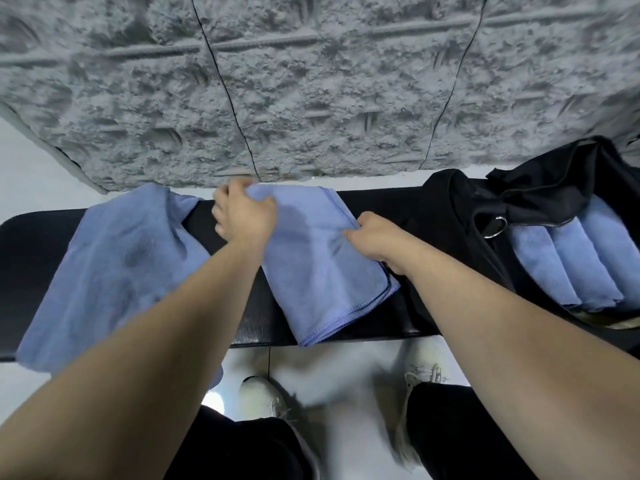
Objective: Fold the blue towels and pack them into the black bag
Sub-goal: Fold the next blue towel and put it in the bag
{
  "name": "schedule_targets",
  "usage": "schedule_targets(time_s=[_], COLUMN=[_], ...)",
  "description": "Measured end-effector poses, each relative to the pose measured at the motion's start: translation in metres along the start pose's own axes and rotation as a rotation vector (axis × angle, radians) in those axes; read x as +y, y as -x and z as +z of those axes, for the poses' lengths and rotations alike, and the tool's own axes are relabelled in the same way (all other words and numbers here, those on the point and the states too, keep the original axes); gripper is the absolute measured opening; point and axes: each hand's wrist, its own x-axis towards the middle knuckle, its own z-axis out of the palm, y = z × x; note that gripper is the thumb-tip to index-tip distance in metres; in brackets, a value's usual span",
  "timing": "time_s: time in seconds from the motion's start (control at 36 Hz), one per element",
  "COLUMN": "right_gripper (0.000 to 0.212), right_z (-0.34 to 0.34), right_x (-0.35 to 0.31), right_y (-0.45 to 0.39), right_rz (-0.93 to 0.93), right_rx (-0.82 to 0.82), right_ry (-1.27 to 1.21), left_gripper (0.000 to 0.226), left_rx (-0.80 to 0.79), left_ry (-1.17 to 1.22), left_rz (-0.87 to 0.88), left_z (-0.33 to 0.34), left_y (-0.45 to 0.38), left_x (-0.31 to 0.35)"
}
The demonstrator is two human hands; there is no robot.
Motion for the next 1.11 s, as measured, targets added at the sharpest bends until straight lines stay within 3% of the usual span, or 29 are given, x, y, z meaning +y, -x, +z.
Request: schedule_targets(time_s=[0.08, 0.19, 0.36, 0.5, 0.72, 0.89, 1.11], right_gripper=[0.038, 0.042, 0.029, 0.030, 0.053, 0.050, 0.039], right_z=[-0.001, -0.009, -0.011, -0.009, -0.010, -0.012, -0.014], right_x=[-0.001, -0.003, 0.005, 0.009, 0.006, 0.007, 0.017], right_y=[0.007, 0.021, 0.030, 0.026, 0.017, 0.018, 0.039], right_rz=[0.013, 0.044, 0.048, 0.052, 0.089, 0.091, 0.107], right_rx=[-0.015, -0.131, -0.269, -0.300, -0.338, -0.401, -0.523], right_ry=[-0.023, 0.047, 0.101, -0.029, -0.040, 0.033, 0.089], left_gripper=[0.027, 0.012, 0.038, 0.052, 0.061, 0.045, 0.058], left_rx=[-0.054, -0.145, -0.326, -0.301, -0.310, -0.254, -0.382], left_ry=[0.136, 0.356, 0.444, 0.430, 0.427, 0.256, 0.230], left_rz=[-0.146, -0.162, -0.194, -0.120, -0.066, -0.042, -0.095], left_z=[-0.007, -0.009, -0.008, 0.002, 0.011, 0.005, -0.014], left_y=[0.014, 0.026, 0.022, 0.005, -0.014, -0.005, 0.031], left_x=[-0.016, -0.025, -0.021, -0.012, 0.010, 0.002, -0.025])
